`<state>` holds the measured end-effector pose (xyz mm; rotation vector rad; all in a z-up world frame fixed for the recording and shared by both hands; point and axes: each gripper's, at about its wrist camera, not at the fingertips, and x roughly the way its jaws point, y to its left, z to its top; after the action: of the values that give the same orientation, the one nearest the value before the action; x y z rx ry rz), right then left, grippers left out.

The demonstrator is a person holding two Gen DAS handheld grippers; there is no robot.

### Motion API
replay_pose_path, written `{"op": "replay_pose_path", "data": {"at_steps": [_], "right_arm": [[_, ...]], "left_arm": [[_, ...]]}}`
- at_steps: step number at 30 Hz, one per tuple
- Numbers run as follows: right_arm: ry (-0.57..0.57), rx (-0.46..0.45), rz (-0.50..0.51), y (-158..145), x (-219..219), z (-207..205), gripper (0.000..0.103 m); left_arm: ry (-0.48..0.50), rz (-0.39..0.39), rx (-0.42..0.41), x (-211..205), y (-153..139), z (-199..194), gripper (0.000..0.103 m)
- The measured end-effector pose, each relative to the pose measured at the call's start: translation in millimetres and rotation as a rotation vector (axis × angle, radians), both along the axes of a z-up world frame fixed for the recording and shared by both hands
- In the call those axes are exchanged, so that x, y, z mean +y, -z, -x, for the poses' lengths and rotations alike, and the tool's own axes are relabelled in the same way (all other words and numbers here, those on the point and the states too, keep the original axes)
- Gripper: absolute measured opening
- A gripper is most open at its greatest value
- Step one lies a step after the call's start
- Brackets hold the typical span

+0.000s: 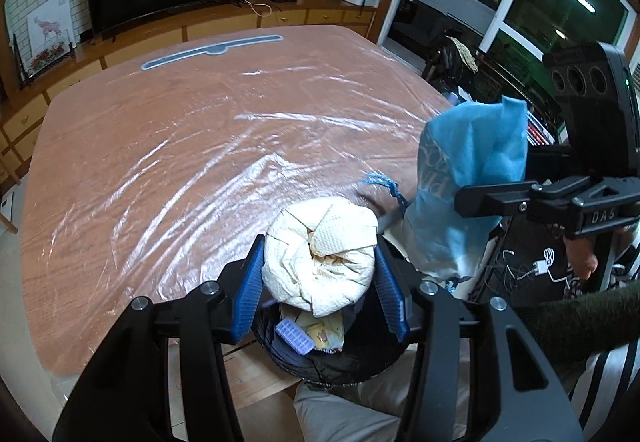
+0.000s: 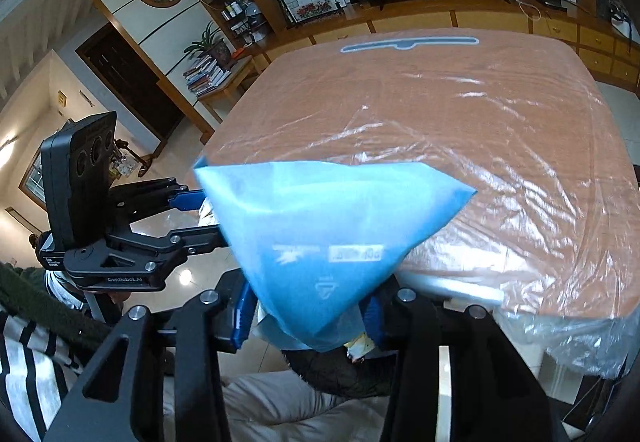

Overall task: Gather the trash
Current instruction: 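Lift the tape roll and mask bag and carry both over the black bin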

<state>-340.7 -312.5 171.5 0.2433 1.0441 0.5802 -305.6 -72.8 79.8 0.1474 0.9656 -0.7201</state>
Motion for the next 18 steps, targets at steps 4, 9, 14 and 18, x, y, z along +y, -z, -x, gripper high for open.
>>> {"op": "replay_pose_path", "data": {"at_steps": [4,9,14,18], "right_arm": [[0.006,0.011,-0.005,-0.2,-0.7,12.7,0.042],[0.007,0.054,-0.013,8.0,0.2,27.4,0.042],[-0.007,0.092,-0.002,20.5,5.0,38.5,0.042],[-0.025,0.108,0.040,33.3,11.2,43.5,0.042]], "left_arm": [[0.016,0.011,0.012,0.2,0.7,2.7,0.052],[0.057,0.007,0.033,-4.1,6.3,8.0,0.052],[0.120,-0.033,0.050,-16.8,19.9,20.6,0.052],[0.151,-0.070,0.068,-25.0,37.2,31.7,0.052]]}}
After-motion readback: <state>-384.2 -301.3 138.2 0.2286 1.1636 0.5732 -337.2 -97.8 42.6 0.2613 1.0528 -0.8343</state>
